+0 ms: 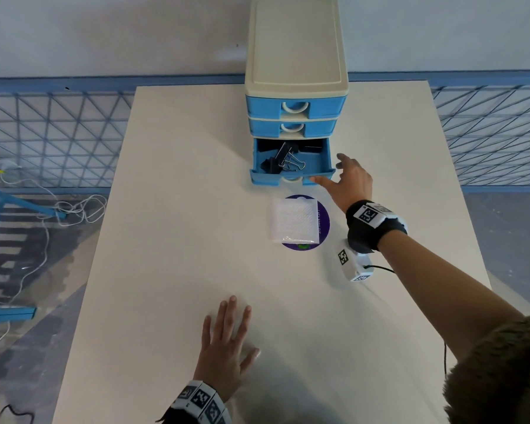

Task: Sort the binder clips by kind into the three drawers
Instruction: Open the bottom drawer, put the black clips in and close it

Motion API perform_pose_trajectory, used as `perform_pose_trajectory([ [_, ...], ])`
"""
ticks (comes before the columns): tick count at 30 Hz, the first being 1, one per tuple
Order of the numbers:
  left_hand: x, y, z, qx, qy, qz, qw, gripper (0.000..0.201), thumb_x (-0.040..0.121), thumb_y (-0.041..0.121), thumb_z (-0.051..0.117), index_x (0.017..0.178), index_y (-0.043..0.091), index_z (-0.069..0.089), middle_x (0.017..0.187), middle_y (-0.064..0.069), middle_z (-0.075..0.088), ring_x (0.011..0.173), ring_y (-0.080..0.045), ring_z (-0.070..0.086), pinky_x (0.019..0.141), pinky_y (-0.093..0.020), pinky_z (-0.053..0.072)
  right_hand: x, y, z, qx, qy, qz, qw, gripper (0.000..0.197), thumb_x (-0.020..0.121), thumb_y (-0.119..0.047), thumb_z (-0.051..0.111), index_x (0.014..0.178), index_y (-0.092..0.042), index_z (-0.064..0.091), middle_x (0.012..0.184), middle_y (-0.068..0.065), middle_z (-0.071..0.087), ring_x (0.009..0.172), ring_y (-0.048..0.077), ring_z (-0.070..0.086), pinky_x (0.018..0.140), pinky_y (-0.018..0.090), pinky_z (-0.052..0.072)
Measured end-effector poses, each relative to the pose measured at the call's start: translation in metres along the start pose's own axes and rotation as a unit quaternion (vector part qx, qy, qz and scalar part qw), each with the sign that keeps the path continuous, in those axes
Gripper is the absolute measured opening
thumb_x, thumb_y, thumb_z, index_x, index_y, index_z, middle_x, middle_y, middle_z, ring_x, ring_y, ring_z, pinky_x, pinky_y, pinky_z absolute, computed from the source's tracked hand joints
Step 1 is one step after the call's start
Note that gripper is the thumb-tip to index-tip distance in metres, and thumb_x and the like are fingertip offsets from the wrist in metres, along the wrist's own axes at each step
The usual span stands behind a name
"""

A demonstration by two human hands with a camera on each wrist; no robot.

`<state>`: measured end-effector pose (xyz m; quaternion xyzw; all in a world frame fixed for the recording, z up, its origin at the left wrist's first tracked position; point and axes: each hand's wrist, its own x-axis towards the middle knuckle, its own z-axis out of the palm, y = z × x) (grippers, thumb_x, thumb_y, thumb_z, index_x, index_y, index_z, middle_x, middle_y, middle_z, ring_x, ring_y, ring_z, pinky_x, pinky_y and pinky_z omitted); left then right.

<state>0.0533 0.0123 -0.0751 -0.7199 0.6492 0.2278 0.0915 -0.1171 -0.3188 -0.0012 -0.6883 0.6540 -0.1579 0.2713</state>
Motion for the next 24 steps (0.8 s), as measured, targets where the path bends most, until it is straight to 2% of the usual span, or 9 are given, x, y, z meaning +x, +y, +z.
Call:
perform_pose_trajectory([
  [3, 0.0, 0.0, 0.001, -0.001, 0.001, 0.002, 1.0, 0.07, 0.088, 0.061, 0.009, 0.142, 0.02, 0.024, 0.153, -0.011, 0.012, 0.143, -0.02, -0.012, 0.11, -0.04, 0.0, 0.012, -0.001, 0.001, -0.015, 0.003, -0.004, 1.0, 0.077, 0.076, -0.05, 0.064, 0.133, -0.007, 0.036, 0.126, 0.016, 0.056, 0.11, 0.033, 0.055, 0.1, 0.047, 0.039],
  [6, 0.002, -0.001, 0.004, 0.0, 0.009, 0.01, 1.0, 0.069, 0.088, 0.061, 0.012, 0.142, 0.019, 0.025, 0.155, -0.008, -0.003, 0.143, -0.021, -0.01, 0.111, -0.041, 0.001, 0.024, -0.003, 0.002, -0.033, -0.007, 0.002, 0.999, 0.077, 0.078, -0.054, 0.06, 0.134, -0.006, 0.034, 0.128, 0.017, 0.054, 0.116, 0.034, 0.051, 0.102, 0.047, 0.034],
  [9, 0.003, -0.003, 0.009, 0.001, 0.019, 0.018, 1.0, 0.068, 0.088, 0.061, 0.02, 0.14, 0.019, 0.029, 0.156, -0.007, -0.007, 0.143, -0.023, -0.008, 0.111, -0.041, 0.003, 0.04, -0.004, 0.005, -0.064, -0.004, 0.004, 0.998, 0.078, 0.079, -0.06, 0.054, 0.132, -0.005, 0.035, 0.127, 0.018, 0.054, 0.115, 0.036, 0.05, 0.103, 0.048, 0.031],
  [12, 0.005, -0.004, 0.012, 0.015, 0.03, 0.028, 0.999, 0.071, 0.084, 0.063, 0.03, 0.139, 0.018, 0.033, 0.156, -0.009, -0.006, 0.143, -0.025, -0.007, 0.112, -0.041, 0.002, 0.058, -0.012, 0.007, -0.093, 0.004, 0.02, 0.995, 0.073, 0.08, -0.064, 0.047, 0.121, -0.003, 0.043, 0.119, 0.021, 0.057, 0.108, 0.038, 0.052, 0.1, 0.049, 0.031],
  [15, 0.007, -0.004, 0.015, 0.023, 0.044, 0.036, 0.998, 0.075, 0.077, 0.061, 0.041, 0.138, 0.017, 0.033, 0.156, -0.01, -0.006, 0.143, -0.026, -0.006, 0.111, -0.044, 0.004, 0.07, -0.016, 0.01, -0.119, -0.01, 0.062, 0.991, 0.075, 0.081, -0.068, 0.039, 0.113, 0.0, 0.047, 0.119, 0.023, 0.055, 0.108, 0.039, 0.051, 0.099, 0.049, 0.029],
  [17, 0.007, -0.003, 0.016, 0.025, 0.044, 0.036, 0.998, 0.075, 0.079, 0.061, 0.039, 0.139, 0.016, 0.031, 0.156, -0.01, -0.006, 0.143, -0.027, -0.006, 0.11, -0.045, 0.006, 0.066, -0.011, 0.013, -0.122, -0.017, 0.086, 0.989, 0.078, 0.081, -0.069, 0.037, 0.113, 0.0, 0.05, 0.121, 0.022, 0.054, 0.111, 0.039, 0.049, 0.1, 0.048, 0.028],
  [19, 0.007, -0.002, 0.017, 0.025, 0.056, 0.035, 0.997, 0.071, 0.086, 0.062, 0.027, 0.141, 0.017, 0.025, 0.156, -0.01, -0.007, 0.143, -0.027, -0.006, 0.11, -0.046, 0.006, 0.061, -0.003, 0.016, -0.108, -0.016, 0.092, 0.99, 0.074, 0.083, -0.066, 0.037, 0.118, -0.002, 0.049, 0.125, 0.021, 0.053, 0.113, 0.038, 0.048, 0.102, 0.048, 0.028],
  [21, 0.006, -0.001, 0.016, 0.023, 0.056, 0.036, 0.998, 0.071, 0.087, 0.062, 0.016, 0.142, 0.018, 0.019, 0.156, -0.01, -0.008, 0.143, -0.027, -0.007, 0.111, -0.046, 0.006, 0.053, 0.001, 0.015, -0.069, -0.014, 0.097, 0.993, 0.068, 0.085, -0.061, 0.04, 0.123, -0.005, 0.047, 0.128, 0.02, 0.052, 0.116, 0.037, 0.047, 0.103, 0.047, 0.028],
  [24, 0.008, 0.0, 0.015, 0.019, 0.071, 0.035, 0.997, 0.071, 0.088, 0.062, 0.012, 0.143, 0.018, 0.016, 0.155, -0.01, -0.009, 0.143, -0.026, -0.007, 0.111, -0.047, 0.004, 0.03, 0.007, 0.015, -0.02, -0.013, 0.08, 0.996, 0.055, 0.087, -0.048, 0.048, 0.126, -0.008, 0.046, 0.129, 0.018, 0.051, 0.118, 0.036, 0.048, 0.103, 0.046, 0.031],
])
